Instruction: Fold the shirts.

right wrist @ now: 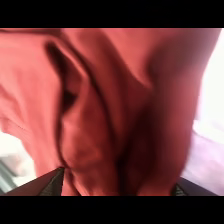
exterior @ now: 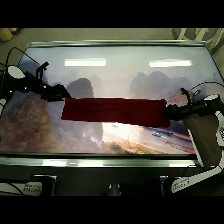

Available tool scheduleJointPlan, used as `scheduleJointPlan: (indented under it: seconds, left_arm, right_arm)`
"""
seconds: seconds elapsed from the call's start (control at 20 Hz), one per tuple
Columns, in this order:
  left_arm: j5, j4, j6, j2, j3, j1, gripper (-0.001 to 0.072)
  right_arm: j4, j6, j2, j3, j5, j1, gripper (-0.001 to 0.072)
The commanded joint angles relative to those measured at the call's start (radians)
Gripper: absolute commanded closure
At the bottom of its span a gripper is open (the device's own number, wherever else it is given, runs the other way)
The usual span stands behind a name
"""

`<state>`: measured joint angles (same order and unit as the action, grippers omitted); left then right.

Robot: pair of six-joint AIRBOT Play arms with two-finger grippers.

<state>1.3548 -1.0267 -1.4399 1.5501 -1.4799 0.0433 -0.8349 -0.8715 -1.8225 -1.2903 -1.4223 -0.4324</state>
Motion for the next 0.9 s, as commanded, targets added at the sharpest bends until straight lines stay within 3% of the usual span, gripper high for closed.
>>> scheduleJointPlan:
  seconds: [0.0,0.15,0.35,0.4,0.5,0.55,0.6,0.65,0.75,0.85]
  left_arm:
    - [0.000,0.000,-0.001,-0.001,-0.001,-0.001,0.0101]
    - [0.000,0.000,-0.001,-0.001,-0.001,-0.001,0.0101]
    - [0.000,0.000,-0.001,-0.001,-0.001,-0.002,0.0101]
    - [0.000,0.000,-0.001,-0.001,-0.001,-0.001,0.0101]
    - [-0.001,0.000,-0.012,0.000,-0.001,-0.008,0.0104]
    - [-0.001,0.000,-0.010,0.002,-0.001,-0.019,0.0233]
    - [-0.005,0.000,-0.007,0.006,-0.001,-0.040,0.0494]
    - [-0.024,0.001,-0.004,0.014,-0.001,-0.069,0.0606]
    - [-0.099,0.025,0.001,0.043,-0.001,-0.154,0.0674]
    - [-0.205,0.090,0.004,0.091,-0.001,-0.263,0.0682]
  right_arm:
    - [0.099,0.043,-0.013,0.002,-0.015,0.032,-0.0002]
    - [0.166,0.063,-0.013,0.002,-0.031,0.047,-0.0002]
    - [0.076,0.046,-0.013,0.002,0.036,0.135,0.0010]
    - [0.071,0.045,-0.013,0.002,0.073,0.156,0.0134]
    - [0.073,0.023,-0.002,-0.011,0.100,0.170,0.0679]
    - [0.073,0.003,0.010,-0.031,0.093,0.170,0.0695]
    - [0.073,0.003,0.031,-0.053,0.085,0.168,0.0696]
    - [0.072,0.002,0.059,-0.076,0.082,0.169,0.0696]
    - [0.072,-0.021,0.120,-0.127,0.066,0.169,0.0697]
    - [0.072,-0.055,0.175,-0.168,0.042,0.169,0.0697]
